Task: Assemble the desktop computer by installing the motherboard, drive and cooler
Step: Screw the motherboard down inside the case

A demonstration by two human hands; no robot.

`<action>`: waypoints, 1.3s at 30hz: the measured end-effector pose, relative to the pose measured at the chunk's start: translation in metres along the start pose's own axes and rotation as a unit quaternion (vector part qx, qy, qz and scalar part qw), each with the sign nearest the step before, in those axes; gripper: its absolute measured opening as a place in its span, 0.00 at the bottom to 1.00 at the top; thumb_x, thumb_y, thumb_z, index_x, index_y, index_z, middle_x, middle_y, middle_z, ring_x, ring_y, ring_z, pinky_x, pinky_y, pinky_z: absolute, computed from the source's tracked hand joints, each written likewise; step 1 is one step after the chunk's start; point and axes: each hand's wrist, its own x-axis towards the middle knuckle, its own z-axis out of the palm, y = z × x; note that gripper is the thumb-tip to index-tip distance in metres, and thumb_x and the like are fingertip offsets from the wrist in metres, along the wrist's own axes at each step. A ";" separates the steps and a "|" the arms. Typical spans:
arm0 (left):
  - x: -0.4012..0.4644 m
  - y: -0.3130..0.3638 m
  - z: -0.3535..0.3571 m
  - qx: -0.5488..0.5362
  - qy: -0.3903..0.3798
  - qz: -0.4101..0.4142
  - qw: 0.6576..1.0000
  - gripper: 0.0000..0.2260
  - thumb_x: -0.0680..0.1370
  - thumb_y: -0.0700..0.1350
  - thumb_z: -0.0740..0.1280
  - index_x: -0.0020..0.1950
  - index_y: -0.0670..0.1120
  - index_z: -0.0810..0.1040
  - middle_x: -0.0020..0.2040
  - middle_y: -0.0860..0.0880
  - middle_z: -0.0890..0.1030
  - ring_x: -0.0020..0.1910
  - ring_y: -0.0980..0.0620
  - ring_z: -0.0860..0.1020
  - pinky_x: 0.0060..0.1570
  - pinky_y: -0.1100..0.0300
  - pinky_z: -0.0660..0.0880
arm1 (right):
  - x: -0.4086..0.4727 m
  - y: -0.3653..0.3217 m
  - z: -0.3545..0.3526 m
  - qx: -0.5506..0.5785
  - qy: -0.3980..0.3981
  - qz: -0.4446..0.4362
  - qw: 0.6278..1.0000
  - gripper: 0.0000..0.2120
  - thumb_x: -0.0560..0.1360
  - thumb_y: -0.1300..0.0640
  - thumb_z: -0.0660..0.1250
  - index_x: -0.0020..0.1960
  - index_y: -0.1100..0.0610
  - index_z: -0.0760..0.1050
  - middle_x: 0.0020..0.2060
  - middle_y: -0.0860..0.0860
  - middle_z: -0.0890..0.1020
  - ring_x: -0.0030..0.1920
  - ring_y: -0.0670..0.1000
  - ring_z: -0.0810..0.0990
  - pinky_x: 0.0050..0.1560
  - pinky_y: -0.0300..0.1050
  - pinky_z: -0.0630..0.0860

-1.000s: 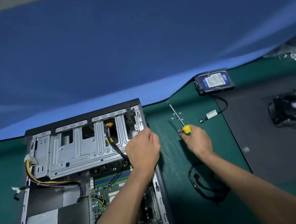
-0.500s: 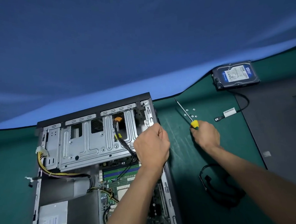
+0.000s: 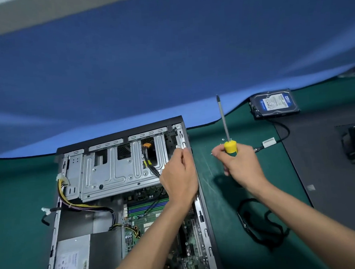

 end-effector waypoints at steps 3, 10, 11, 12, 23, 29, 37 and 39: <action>-0.002 0.001 -0.018 -0.142 -0.095 -0.025 0.985 0.18 0.82 0.50 0.53 0.36 0.51 0.75 0.26 0.53 0.74 0.26 0.56 0.71 0.32 0.59 0.67 | -0.019 -0.024 0.011 0.020 -0.055 -0.017 0.998 0.09 0.74 0.60 0.69 0.35 0.53 0.78 0.17 0.46 0.71 0.19 0.46 0.68 0.24 0.37 0.68; -0.004 -0.005 -0.067 -0.297 -0.242 -0.068 0.921 0.22 0.83 0.42 0.50 0.40 0.37 0.79 0.21 0.48 0.74 0.20 0.59 0.72 0.24 0.71 0.67 | -0.054 -0.053 0.049 0.036 -0.129 -0.053 0.990 0.10 0.76 0.63 0.66 0.37 0.63 0.77 0.18 0.49 0.73 0.19 0.45 0.68 0.23 0.35 0.67; -0.004 -0.010 -0.074 -0.292 -0.244 -0.071 0.922 0.22 0.84 0.43 0.51 0.40 0.36 0.79 0.20 0.49 0.73 0.19 0.61 0.70 0.23 0.73 0.65 | -0.059 -0.055 0.056 0.035 -0.128 -0.052 0.990 0.10 0.76 0.63 0.66 0.36 0.60 0.76 0.17 0.48 0.73 0.19 0.45 0.68 0.23 0.34 0.66; -0.005 -0.015 -0.081 -0.293 -0.239 -0.074 0.923 0.21 0.83 0.43 0.51 0.40 0.36 0.78 0.20 0.50 0.72 0.18 0.61 0.69 0.21 0.72 0.63 | -0.064 -0.056 0.063 0.032 -0.127 -0.052 0.990 0.11 0.76 0.63 0.66 0.35 0.58 0.76 0.17 0.48 0.73 0.19 0.44 0.68 0.23 0.34 0.67; 0.004 -0.110 -0.153 -0.478 -0.099 -0.297 0.821 0.09 0.78 0.45 0.65 0.41 0.41 0.78 0.27 0.49 0.78 0.20 0.57 0.70 0.17 0.67 0.64 | -0.092 -0.052 0.124 -0.157 -0.171 -0.052 0.971 0.05 0.75 0.57 0.67 0.49 0.51 0.73 0.35 0.49 0.79 0.32 0.50 0.76 0.37 0.50 0.73; 0.013 -0.143 -0.177 -0.640 -0.085 -0.376 0.665 0.11 0.81 0.44 0.58 0.49 0.38 0.77 0.46 0.40 0.83 0.38 0.49 0.84 0.33 0.60 0.80 | -0.116 -0.051 0.121 -0.450 -0.150 -0.205 0.856 0.19 0.74 0.37 0.61 0.65 0.35 0.70 0.55 0.38 0.80 0.53 0.44 0.77 0.47 0.43 0.73; 0.006 -0.145 -0.174 -0.695 -0.097 -0.396 0.592 0.14 0.83 0.44 0.54 0.52 0.36 0.75 0.43 0.39 0.84 0.43 0.45 0.83 0.44 0.49 0.76 | -0.126 -0.043 0.115 -0.482 -0.155 -0.201 0.838 0.19 0.74 0.35 0.61 0.63 0.35 0.71 0.54 0.38 0.80 0.53 0.43 0.78 0.46 0.41 0.73; 0.004 -0.145 -0.172 -0.699 -0.100 -0.388 0.593 0.14 0.83 0.44 0.54 0.52 0.36 0.75 0.43 0.40 0.84 0.43 0.46 0.83 0.43 0.49 0.77 | -0.128 -0.042 0.116 -0.483 -0.151 -0.203 0.838 0.19 0.74 0.35 0.61 0.63 0.36 0.72 0.53 0.39 0.81 0.51 0.44 0.78 0.45 0.42 0.73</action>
